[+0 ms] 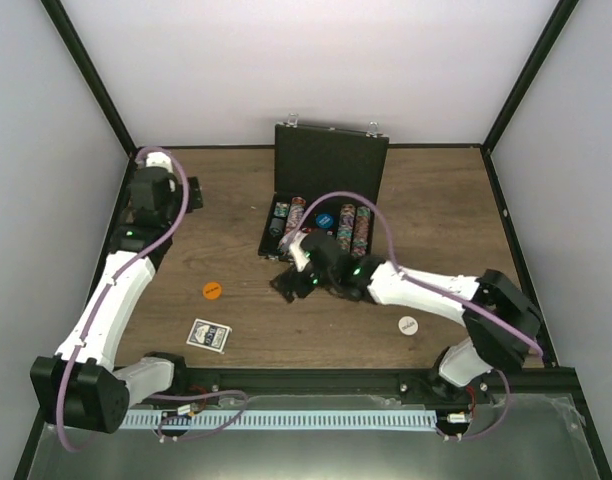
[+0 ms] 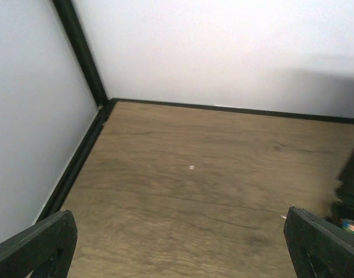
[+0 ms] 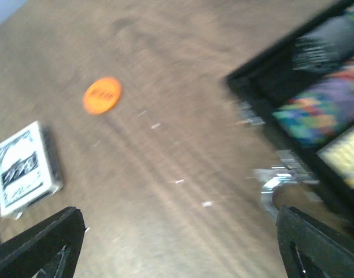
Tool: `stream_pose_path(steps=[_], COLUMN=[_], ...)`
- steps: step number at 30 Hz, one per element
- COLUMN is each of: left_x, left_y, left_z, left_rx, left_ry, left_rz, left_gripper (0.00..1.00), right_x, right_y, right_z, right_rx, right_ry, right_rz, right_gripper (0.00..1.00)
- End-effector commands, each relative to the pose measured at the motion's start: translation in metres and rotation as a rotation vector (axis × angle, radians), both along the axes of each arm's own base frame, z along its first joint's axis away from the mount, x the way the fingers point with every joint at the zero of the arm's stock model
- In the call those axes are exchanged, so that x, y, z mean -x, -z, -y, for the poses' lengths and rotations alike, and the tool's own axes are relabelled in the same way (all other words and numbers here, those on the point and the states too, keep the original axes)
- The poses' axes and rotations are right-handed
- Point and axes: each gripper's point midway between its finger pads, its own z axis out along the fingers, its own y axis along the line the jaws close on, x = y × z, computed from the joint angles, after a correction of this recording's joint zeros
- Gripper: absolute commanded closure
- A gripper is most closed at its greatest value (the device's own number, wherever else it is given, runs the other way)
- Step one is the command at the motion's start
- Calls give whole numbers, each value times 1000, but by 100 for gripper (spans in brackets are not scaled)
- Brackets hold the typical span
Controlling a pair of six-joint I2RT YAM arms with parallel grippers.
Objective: Pack up texas hold em set
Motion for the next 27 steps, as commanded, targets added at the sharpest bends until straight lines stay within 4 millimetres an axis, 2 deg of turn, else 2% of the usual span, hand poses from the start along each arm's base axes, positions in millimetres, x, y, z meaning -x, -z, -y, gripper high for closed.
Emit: stream_pose_path(steps=[1, 4, 8, 9, 13, 17, 27], left_x=[2, 9, 9, 9, 8, 9, 9], left_y=[6, 13, 13, 15, 19, 17, 19], left_z=[-29, -37, -33, -32, -31, -33, -28], left_rx=[72, 73, 82, 85, 92, 91, 106], left_ry=[-49, -66, -39, -37, -37, -43, -22], left_rz=[7, 7, 13, 10, -7, -4, -11], left_gripper=[0, 0, 0, 0, 0, 0, 0], right_x=[48, 64, 87, 93, 121, 134, 140], right_y=[1, 15, 41, 55, 75, 86, 110], right_z=[-62, -96, -140, -150, -179, -188, -189], right_rx=[-64, -44, -5, 19, 54, 78, 150], right_ry=[-249, -308, -421, -452, -575, -638, -672], right_rz=[98, 120, 145, 146, 183, 210, 225], right_gripper=[7, 4, 4, 4, 4, 3, 1])
